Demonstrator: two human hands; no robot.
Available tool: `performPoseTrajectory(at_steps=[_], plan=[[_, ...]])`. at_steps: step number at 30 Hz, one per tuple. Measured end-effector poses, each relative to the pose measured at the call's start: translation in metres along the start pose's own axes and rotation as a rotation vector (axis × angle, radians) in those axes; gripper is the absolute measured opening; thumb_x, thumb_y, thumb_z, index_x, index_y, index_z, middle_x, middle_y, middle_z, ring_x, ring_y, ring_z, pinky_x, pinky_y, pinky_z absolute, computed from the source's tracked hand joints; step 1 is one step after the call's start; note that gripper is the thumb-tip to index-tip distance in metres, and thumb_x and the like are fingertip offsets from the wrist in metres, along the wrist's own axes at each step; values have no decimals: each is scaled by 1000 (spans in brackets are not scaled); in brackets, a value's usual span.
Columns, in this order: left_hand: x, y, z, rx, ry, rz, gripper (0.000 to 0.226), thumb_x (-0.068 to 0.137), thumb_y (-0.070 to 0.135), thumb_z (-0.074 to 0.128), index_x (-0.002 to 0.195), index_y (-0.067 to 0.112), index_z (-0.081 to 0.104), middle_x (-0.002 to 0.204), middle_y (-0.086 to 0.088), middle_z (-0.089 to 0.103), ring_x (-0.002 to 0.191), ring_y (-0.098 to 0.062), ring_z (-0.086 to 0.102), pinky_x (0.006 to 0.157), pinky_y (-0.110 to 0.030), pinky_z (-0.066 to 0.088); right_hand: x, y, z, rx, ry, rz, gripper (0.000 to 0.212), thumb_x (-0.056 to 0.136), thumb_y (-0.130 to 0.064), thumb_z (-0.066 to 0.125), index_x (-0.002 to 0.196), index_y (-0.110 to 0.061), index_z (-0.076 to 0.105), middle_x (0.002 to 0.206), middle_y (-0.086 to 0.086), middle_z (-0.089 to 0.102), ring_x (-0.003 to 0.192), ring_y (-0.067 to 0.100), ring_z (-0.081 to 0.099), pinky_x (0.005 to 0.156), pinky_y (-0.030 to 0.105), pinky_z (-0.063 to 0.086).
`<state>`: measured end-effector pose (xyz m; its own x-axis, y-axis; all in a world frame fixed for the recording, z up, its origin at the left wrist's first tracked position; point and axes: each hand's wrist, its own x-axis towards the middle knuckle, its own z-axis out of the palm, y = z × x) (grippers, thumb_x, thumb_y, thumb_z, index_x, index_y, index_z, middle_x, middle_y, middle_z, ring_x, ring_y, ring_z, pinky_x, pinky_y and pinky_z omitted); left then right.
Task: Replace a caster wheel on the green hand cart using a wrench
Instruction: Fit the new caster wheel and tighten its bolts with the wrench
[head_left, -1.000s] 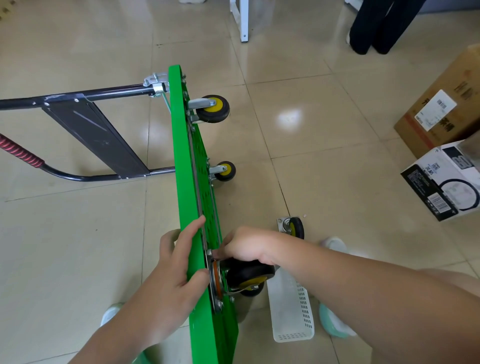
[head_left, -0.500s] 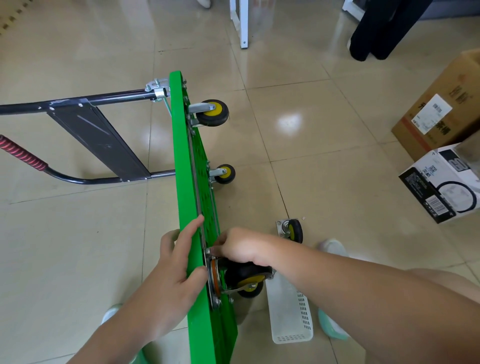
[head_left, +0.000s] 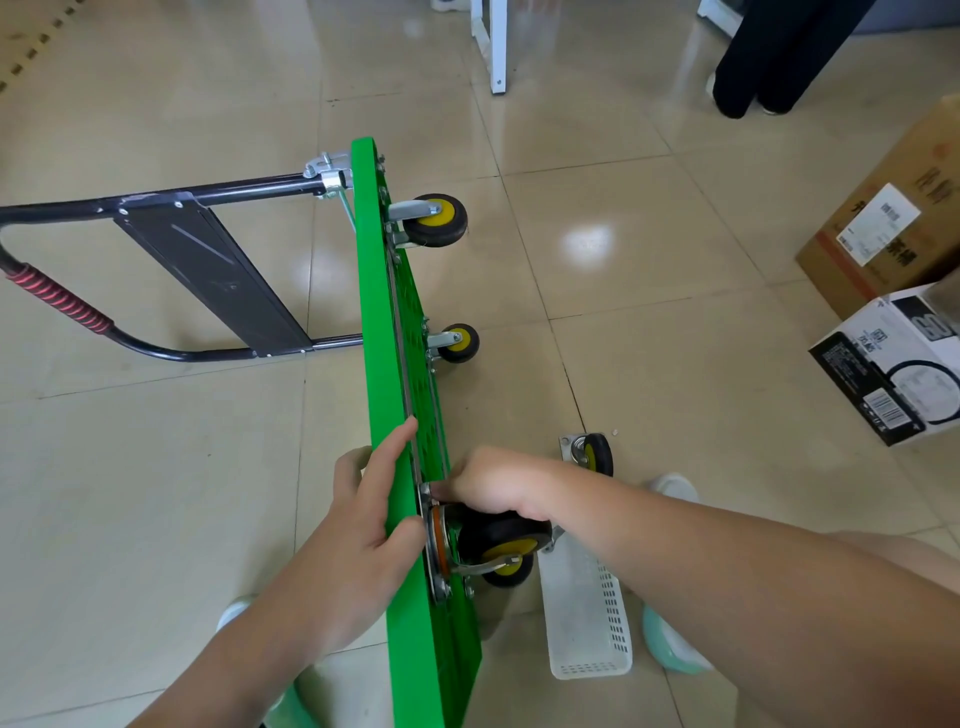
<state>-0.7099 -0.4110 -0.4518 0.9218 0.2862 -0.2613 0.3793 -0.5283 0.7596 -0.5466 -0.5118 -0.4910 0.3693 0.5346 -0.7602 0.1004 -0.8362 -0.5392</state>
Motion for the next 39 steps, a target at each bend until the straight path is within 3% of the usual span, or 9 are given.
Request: performPoseTrajectory(at_steps=[6, 9, 11, 16, 18, 24, 29, 35, 39], plan=[[0, 1, 0, -10, -1, 7, 81, 98, 34, 47, 137, 84, -4, 124, 31, 22, 85, -6, 63, 72, -11, 47, 3, 3, -2, 62, 2, -34, 48, 99, -48, 58, 129, -11, 64, 118, 12, 69, 104, 30, 65, 89, 35, 50], [0, 2, 0, -12, 3, 13, 80, 97, 36, 46, 136, 84, -4, 122, 31, 22, 82, -4, 63, 69, -11, 46, 2, 4, -4, 79, 1, -10, 56, 99, -54, 53, 134, -10, 62, 123, 13, 67, 104, 31, 64, 95, 38, 51], [0, 2, 0, -16, 7, 19, 80, 97, 36, 46, 133, 86, -5, 122, 32, 21, 84, 0, 63, 69, -8, 45, 2, 4, -5, 70, -14, 15, 57, 96, -56, 57, 129, -10, 64, 115, 12, 69, 97, 30, 66, 93, 38, 54], [-1, 1, 0, -3, 0, 7, 79, 98, 37, 46, 138, 83, -4, 122, 33, 21, 82, -7, 64, 70, -11, 47, 1, 6, -11, 149, -72, -37, 31, 84, -28, 74, 112, -15, 71, 105, 13, 73, 100, 34, 71, 92, 48, 58], [-1, -1, 0, 8, 0, 5, 80, 99, 35, 47, 140, 82, -3, 122, 31, 22, 76, -13, 64, 68, -13, 48, 3, 8, -10, 159, -82, -36, 30, 83, -29, 75, 109, -14, 74, 105, 13, 75, 100, 34, 71, 93, 49, 58], [0, -1, 0, -4, -8, 14, 78, 99, 40, 46, 138, 83, -4, 122, 32, 21, 72, -8, 64, 68, -11, 46, 8, 9, -6, 122, -33, -9, 44, 93, -50, 62, 118, -15, 70, 94, 4, 70, 83, 21, 66, 74, 31, 52], [0, 0, -1, 1, -11, 11, 76, 98, 42, 45, 134, 86, -6, 123, 33, 20, 82, -7, 64, 73, -10, 46, 8, 7, -9, 156, -89, -15, 32, 89, -35, 68, 112, -14, 72, 104, 11, 73, 98, 32, 70, 93, 46, 57], [0, -1, -1, 11, -17, 13, 81, 99, 36, 46, 134, 86, -7, 127, 31, 21, 83, -6, 63, 73, -12, 48, 9, 9, -8, 188, -104, -12, 34, 88, -38, 69, 113, -15, 70, 102, 10, 74, 97, 32, 71, 90, 44, 59], [-1, -1, -2, 14, -19, 2, 76, 99, 43, 45, 140, 82, -6, 128, 31, 21, 80, -8, 63, 70, -13, 48, 10, 11, -7, 168, -114, 6, 32, 86, -37, 71, 105, -12, 73, 101, 14, 75, 97, 36, 72, 90, 48, 59]])
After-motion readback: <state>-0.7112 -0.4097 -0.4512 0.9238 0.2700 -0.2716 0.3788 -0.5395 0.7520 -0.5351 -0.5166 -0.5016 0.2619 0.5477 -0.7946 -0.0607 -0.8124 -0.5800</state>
